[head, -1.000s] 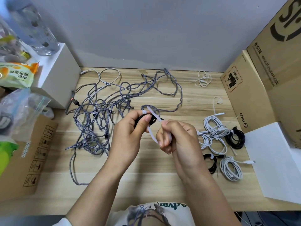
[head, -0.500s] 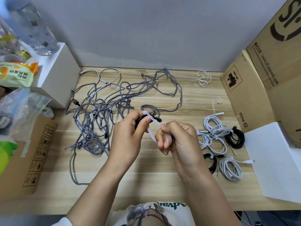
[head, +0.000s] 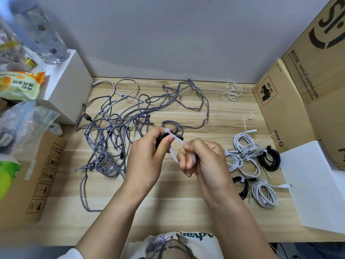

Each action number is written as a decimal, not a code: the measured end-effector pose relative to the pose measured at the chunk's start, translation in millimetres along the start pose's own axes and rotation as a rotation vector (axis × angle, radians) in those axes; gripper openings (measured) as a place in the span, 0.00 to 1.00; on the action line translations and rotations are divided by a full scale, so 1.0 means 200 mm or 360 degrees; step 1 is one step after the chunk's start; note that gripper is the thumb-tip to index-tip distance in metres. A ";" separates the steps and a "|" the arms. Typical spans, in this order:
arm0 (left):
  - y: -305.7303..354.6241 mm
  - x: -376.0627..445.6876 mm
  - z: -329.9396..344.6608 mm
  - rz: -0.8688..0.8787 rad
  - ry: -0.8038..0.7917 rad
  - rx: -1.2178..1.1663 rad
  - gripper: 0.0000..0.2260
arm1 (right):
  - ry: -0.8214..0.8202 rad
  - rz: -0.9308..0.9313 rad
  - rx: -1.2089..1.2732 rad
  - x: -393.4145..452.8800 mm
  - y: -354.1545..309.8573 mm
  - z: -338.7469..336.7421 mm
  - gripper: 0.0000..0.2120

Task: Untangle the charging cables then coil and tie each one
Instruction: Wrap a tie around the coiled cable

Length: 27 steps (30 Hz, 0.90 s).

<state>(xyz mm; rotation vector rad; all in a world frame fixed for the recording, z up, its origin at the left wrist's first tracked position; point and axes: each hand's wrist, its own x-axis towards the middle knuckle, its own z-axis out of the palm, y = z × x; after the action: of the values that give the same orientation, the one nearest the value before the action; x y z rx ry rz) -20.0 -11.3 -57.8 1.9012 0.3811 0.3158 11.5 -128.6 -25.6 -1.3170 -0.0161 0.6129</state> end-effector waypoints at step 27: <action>-0.07 0.04 -0.05 0.0475 -0.0494 0.0312 0.11 | 0.0151 -0.0189 -0.0332 0.13 0.04 -0.11 0.07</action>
<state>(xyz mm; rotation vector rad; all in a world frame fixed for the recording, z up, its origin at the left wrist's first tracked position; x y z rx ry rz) -18.1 5.4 -67.8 2.1616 -0.0849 0.1784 36.6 -136.2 -47.5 -1.5345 -0.0818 0.4559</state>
